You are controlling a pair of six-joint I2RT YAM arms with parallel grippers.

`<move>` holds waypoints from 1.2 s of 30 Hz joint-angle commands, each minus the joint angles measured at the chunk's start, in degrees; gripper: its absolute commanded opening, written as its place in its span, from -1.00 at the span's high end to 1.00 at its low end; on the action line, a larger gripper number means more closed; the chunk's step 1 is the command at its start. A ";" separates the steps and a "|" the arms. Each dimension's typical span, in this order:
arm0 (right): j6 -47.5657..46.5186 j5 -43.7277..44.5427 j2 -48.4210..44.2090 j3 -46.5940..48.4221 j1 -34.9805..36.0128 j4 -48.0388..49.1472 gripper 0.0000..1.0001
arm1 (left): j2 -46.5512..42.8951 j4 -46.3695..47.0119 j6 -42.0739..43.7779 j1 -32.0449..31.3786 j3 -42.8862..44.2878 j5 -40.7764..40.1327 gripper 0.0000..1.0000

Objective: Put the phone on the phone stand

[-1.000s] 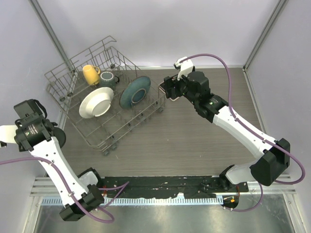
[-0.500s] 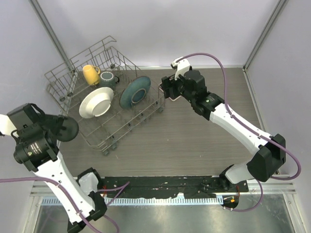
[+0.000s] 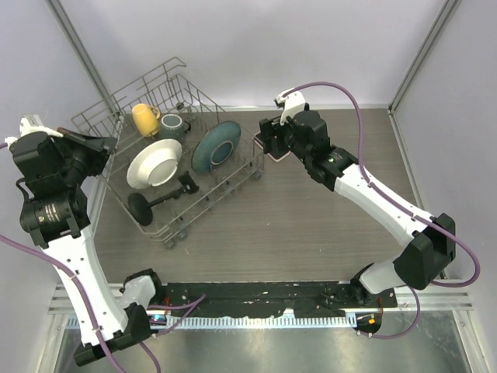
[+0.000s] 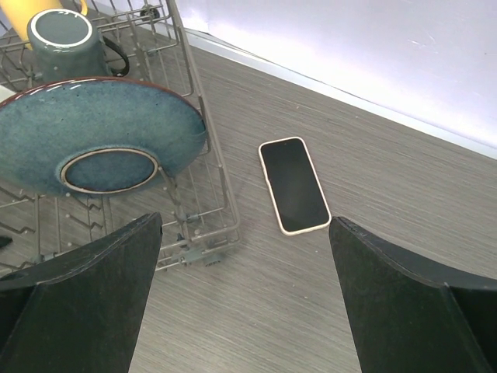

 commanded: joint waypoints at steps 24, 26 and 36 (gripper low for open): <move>-2.25 1.35 -1.90 0.70 0.31 2.19 -0.89 | 20.83 -4.22 21.24 -39.66 -15.56 -21.37 0.04; -2.78 1.44 -2.08 0.35 0.31 2.36 -0.89 | 20.57 -5.54 24.58 -40.11 -14.86 -21.74 -0.05; -3.31 1.70 -1.64 0.44 0.31 2.01 -0.89 | 27.14 -4.41 26.36 -39.76 -11.25 -24.30 -0.25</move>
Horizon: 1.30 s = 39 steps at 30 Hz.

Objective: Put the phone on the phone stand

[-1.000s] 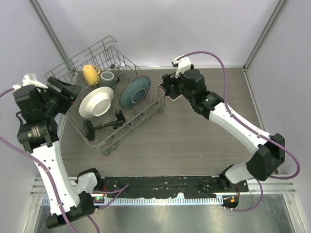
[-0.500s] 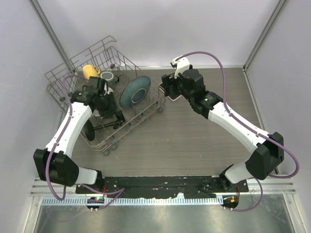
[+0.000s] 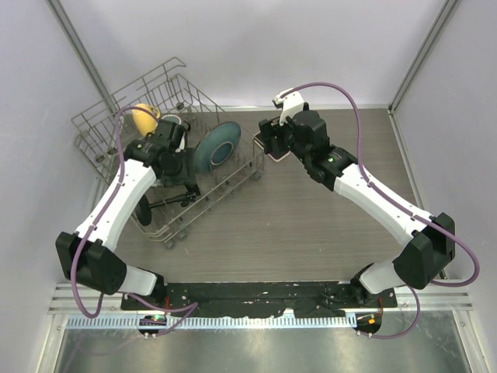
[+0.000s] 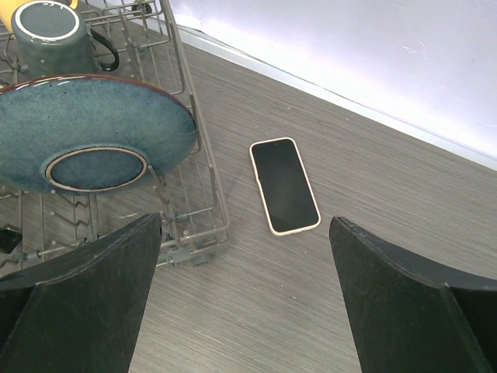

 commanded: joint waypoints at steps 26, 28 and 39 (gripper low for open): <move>-1.52 1.51 -1.99 -0.33 0.29 2.78 -0.89 | 13.72 9.79 -2.79 2.35 1.46 0.98 -0.25; -1.52 1.60 -2.08 -0.51 0.29 2.78 -0.89 | 13.90 11.11 -2.88 2.61 0.50 1.86 -0.25; -1.52 1.60 -1.72 -0.33 0.38 2.78 -0.89 | 13.37 12.87 -3.76 2.53 -1.17 3.88 0.00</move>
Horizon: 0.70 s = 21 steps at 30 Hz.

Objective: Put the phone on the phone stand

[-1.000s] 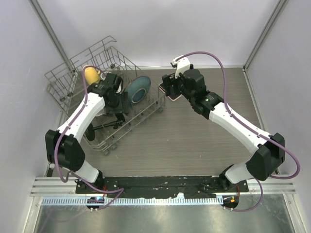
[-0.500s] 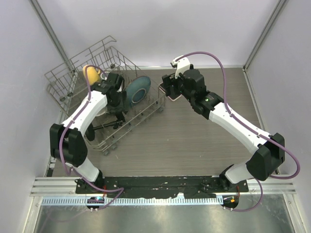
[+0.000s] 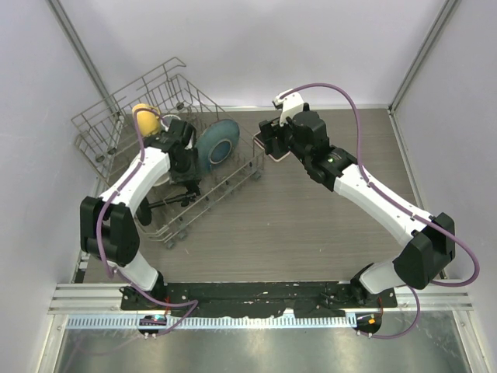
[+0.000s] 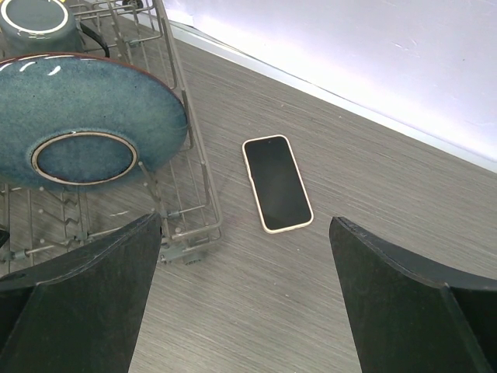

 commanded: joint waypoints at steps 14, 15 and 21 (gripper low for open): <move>-0.32 0.50 -1.66 0.19 0.29 2.74 -0.89 | -5.40 -0.57 -0.31 -0.34 1.65 -2.30 1.00; -0.23 0.41 -1.66 0.28 0.29 2.74 -0.89 | -5.93 -0.75 -0.30 -0.34 2.09 -2.30 1.00; -0.05 0.24 -1.75 0.19 0.29 2.74 -0.89 | -9.01 -2.76 -1.00 -0.34 4.46 -4.14 1.00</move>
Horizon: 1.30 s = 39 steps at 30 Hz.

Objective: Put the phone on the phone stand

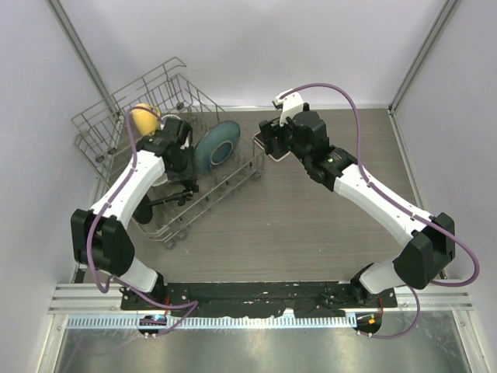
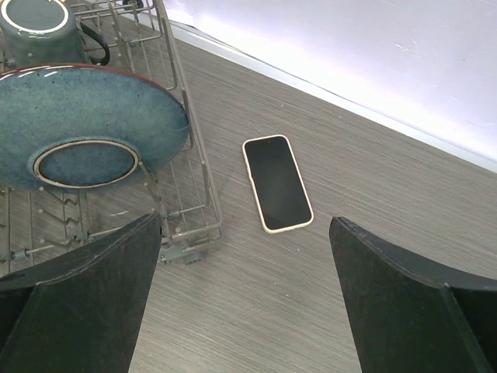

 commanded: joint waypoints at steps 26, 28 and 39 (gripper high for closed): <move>0.91 -1.26 -0.08 1.60 0.29 1.86 -0.89 | -22.03 -10.56 -3.12 -0.01 18.32 -13.94 1.00; 0.91 -1.26 0.10 1.69 0.29 1.77 -0.89 | -23.00 -10.56 -3.47 -0.01 19.73 -14.21 1.00; 0.56 -0.64 -0.25 1.86 0.29 1.16 -0.89 | -31.18 2.09 -7.42 -0.01 21.67 3.96 1.00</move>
